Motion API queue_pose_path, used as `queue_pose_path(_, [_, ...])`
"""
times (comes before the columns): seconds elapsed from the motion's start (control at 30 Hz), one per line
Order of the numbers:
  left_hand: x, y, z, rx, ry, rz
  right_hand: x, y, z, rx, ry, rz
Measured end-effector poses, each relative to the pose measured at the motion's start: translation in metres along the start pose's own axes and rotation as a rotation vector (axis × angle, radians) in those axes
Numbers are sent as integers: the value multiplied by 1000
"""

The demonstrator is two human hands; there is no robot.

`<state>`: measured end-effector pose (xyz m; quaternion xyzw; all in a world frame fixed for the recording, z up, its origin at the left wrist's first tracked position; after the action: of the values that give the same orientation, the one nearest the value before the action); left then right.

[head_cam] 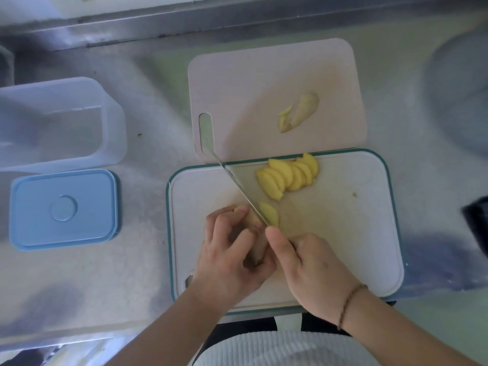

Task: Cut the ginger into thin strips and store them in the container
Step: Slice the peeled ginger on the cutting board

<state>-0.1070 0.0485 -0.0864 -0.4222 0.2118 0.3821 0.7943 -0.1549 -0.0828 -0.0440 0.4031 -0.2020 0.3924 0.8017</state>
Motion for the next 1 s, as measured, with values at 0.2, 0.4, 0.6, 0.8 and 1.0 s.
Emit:
queue_pose_path(0.2, [-1,0,2,9,-25,-3,-3,29,26,-58,-72,-35])
queue_pose_path(0.4, [-3,1,2,3,-31,36,-4,54,28,-45,-1,-114])
queue_pose_path(0.6, [-4,2,2,-6,-19,42,3,46,27,-77,39,-55])
queue_pose_path(0.8, [-4,2,2,-9,-13,26,8,46,28,-60,40,-57])
queue_pose_path(1.0, [-4,2,2,-23,-18,34,11,45,27,-80,69,-56])
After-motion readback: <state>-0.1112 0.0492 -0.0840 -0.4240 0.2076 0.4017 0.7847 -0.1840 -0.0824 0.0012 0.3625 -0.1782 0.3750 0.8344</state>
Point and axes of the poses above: each hand's wrist, its own y-axis away from the middle knuckle, its own z-axis out of the back of the hand, x = y × z, the point moved 4 cm from there along -y, towards the middle knuckle, and after that the axes turned 14 degrees about -x, right-handed, at the moved point
